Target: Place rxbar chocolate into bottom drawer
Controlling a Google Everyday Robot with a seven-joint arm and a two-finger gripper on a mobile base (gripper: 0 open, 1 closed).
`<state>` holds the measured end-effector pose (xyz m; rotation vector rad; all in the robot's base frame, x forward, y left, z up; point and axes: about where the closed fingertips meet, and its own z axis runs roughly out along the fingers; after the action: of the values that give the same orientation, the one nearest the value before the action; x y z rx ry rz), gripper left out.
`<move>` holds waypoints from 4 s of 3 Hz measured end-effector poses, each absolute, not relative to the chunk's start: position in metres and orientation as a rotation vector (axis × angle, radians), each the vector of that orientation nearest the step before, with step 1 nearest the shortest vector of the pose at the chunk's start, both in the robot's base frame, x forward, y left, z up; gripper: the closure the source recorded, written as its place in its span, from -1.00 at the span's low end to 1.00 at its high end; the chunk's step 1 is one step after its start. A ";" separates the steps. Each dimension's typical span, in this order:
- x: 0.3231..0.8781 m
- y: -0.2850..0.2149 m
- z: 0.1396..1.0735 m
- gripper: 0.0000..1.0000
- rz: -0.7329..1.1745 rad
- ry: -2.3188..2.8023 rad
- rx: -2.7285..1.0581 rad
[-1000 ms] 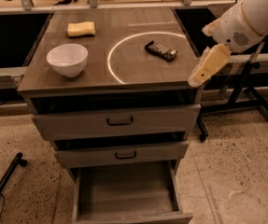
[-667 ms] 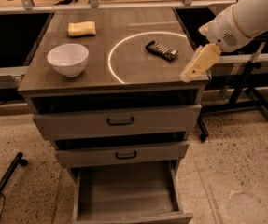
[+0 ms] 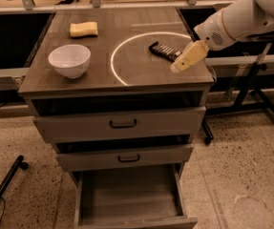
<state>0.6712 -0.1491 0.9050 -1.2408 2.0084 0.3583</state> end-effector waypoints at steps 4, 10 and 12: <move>0.751 -0.149 0.883 -1.00 0.450 1.929 -1.174; 0.821 -0.135 0.826 -1.00 0.314 2.093 -0.935; 0.822 -0.131 0.819 0.00 0.308 2.119 -0.942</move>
Offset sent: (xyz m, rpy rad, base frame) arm 0.0549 -0.0044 -0.0025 0.1331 -0.0563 0.0556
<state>0.8222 -0.1309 0.8189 -0.9420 2.1189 0.3075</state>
